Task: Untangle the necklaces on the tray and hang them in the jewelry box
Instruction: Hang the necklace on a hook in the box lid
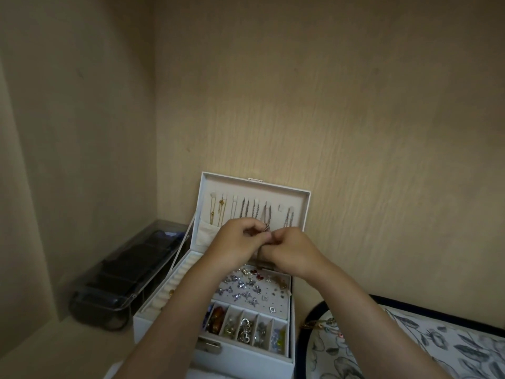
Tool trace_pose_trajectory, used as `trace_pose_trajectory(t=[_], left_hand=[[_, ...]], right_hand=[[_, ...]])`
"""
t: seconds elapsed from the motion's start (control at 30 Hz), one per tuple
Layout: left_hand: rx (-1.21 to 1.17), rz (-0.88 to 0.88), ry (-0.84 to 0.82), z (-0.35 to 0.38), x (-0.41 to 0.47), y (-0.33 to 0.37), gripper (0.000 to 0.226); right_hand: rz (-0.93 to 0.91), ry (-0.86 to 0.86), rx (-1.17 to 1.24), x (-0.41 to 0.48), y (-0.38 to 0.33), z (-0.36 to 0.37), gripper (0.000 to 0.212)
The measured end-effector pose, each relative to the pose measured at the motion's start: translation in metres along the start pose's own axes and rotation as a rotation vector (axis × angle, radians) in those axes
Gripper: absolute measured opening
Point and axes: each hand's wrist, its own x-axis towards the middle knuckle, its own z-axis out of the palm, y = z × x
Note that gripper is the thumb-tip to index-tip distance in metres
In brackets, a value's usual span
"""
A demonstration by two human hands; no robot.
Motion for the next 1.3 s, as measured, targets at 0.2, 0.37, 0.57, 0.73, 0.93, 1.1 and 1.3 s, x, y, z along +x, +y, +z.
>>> trace_pose_trajectory(t=[0.2,0.37,0.57,0.73,0.93,1.1,1.3], left_hand=[[0.094,0.048,0.01,-0.008,-0.001,-0.005,0.01],[0.45,0.169,0.073,-0.017,-0.001,-0.018,0.018],[0.716,0.236,0.017,-0.012,-0.005,-0.02,0.033],[0.765,0.22,0.022,-0.011,-0.006,-0.019,0.027],[0.785,0.202,0.026,-0.013,-0.006,-0.014,0.026],[0.798,0.198,-0.011,-0.016,-0.006,-0.011,0.028],[0.825,0.162,0.026,-0.011,-0.006,-0.003,0.031]], right_hand=[[-0.046,0.109,0.033,0.011,0.005,0.003,0.022],[-0.164,0.283,0.019,0.021,-0.011,-0.013,0.024],[-0.194,0.341,0.08,0.032,-0.028,-0.023,0.019],[-0.204,0.335,-0.002,0.037,-0.018,-0.015,0.006],[-0.265,0.138,-0.451,0.027,0.001,-0.001,0.016],[-0.283,0.009,-0.639,0.018,0.004,0.0,0.028],[-0.34,0.075,-0.439,0.012,0.005,-0.016,0.026]])
